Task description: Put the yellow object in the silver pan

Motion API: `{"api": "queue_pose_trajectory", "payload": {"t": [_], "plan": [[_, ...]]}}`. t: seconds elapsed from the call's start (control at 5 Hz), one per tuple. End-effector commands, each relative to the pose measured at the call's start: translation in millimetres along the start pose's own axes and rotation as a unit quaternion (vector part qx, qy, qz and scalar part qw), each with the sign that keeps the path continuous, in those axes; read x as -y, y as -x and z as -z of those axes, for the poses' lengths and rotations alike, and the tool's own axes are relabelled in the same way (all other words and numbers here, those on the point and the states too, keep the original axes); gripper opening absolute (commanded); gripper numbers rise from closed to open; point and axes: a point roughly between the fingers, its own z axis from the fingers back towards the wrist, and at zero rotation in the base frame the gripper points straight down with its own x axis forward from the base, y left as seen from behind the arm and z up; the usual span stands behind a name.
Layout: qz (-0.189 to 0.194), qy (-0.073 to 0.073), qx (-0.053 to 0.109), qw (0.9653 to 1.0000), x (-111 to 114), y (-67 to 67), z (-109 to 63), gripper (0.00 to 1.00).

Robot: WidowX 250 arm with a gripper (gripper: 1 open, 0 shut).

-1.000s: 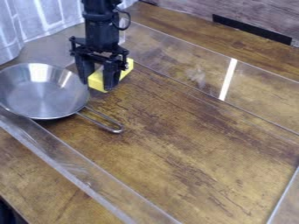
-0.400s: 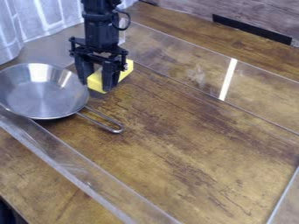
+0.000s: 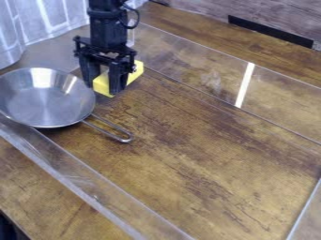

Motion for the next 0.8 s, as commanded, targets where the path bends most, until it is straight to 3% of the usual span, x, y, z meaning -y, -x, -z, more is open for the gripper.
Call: {"api": "queue_pose_trajectory", "payload": {"t": [0.0, 0.6], "plan": [[-0.014, -0.013, 0.053, 0.9984, -17.0, 1.4, -40.1, 0.0], [-0.027, -0.019, 0.047, 0.9983, -39.3, 13.4, -42.3, 0.0]]}}
